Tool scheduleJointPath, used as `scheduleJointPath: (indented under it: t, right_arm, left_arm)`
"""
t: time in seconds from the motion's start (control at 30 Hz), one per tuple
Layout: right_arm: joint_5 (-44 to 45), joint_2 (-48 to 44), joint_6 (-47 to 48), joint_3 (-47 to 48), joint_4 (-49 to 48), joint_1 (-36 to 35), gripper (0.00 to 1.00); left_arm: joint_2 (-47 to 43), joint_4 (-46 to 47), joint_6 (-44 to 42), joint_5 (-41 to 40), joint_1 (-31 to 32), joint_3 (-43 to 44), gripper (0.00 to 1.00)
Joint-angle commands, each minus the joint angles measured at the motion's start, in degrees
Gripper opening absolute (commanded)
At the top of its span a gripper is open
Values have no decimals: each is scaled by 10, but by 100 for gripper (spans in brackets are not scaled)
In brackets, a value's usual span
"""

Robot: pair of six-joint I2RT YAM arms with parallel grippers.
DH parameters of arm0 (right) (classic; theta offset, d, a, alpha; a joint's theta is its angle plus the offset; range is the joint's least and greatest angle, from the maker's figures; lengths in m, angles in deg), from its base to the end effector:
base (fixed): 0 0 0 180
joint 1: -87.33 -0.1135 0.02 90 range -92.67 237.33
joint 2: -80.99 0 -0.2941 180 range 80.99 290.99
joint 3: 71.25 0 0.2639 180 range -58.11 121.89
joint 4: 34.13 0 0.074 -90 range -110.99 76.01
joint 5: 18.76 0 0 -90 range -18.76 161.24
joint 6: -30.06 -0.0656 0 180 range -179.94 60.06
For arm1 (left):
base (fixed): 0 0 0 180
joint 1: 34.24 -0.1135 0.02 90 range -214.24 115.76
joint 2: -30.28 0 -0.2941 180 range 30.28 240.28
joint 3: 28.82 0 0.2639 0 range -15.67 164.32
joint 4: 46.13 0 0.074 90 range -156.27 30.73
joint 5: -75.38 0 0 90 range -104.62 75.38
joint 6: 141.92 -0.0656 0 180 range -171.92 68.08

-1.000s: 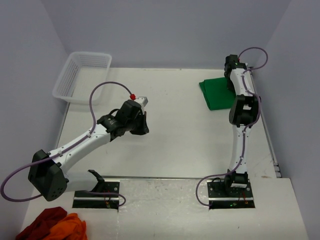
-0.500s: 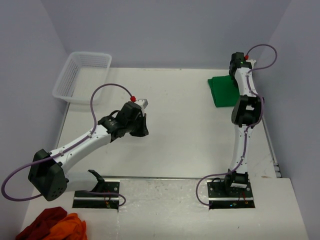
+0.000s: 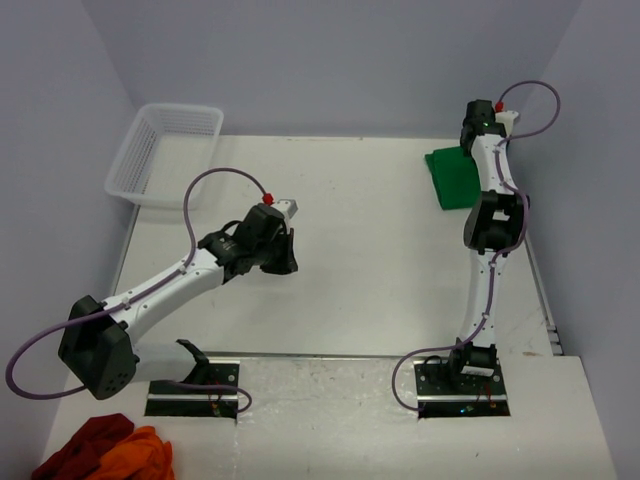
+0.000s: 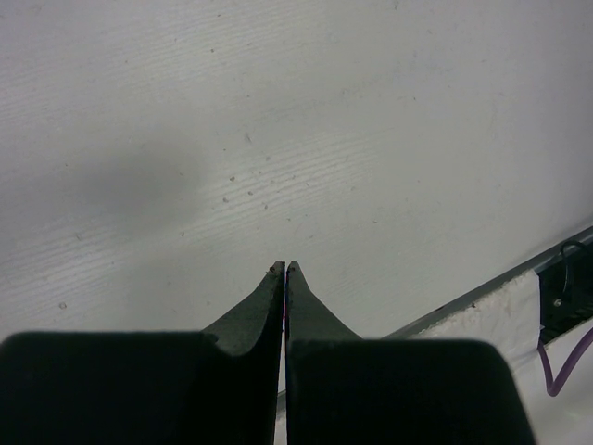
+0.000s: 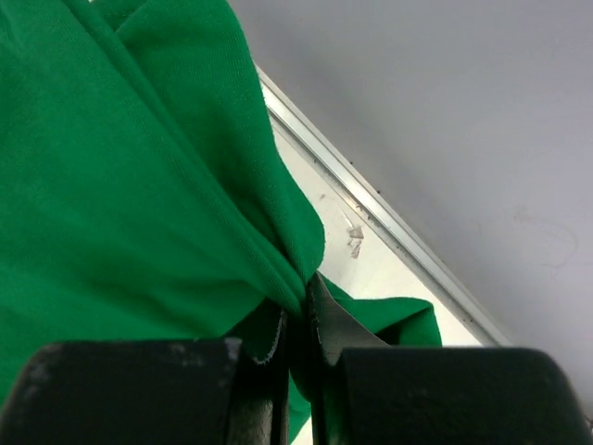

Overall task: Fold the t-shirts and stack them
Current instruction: Put the neatly folded tshirt into the corner of the board with the right arm

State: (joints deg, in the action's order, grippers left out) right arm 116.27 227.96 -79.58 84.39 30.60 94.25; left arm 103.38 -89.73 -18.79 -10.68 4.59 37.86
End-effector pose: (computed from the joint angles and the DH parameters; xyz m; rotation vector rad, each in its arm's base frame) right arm 0.5847 -0.1177 0.2137 0.8240 2.2051 -0.8832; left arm 0.2202 -0.1831 0.2585 0.1585 2.5425 -0.6153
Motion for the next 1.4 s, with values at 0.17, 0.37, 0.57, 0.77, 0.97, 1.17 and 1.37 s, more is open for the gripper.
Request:
scheduleJointPath:
  t: [0.17,0.37,0.57,0.77,0.97,1.17,1.37]
  right_arm:
    - [26,-30,2,2,-26,11,19]
    - [-10,-74,1,-24,-31,8,82]
    - [-51,-118,25,-63,-19,-5,84]
    - [-165,-185,7,-177,30,-11,0]
    - [-231,-190,7,-221,83,-16,0]
    - [-229,-194,14,-255,96,-16,0]
    - [-205,-194,10,-273,110,-16,0]
  left_arm:
    - [0,24,-23,21,5,-8,0]
    - [-16,23,-17,26,4,-17,0]
    - [-38,25,-8,25,4,-20,0]
    - [-53,28,-3,23,5,-27,0]
    - [-81,29,0,25,5,-34,0]
    - [-98,30,4,24,5,-42,0]
    - [-103,31,4,26,5,-49,0]
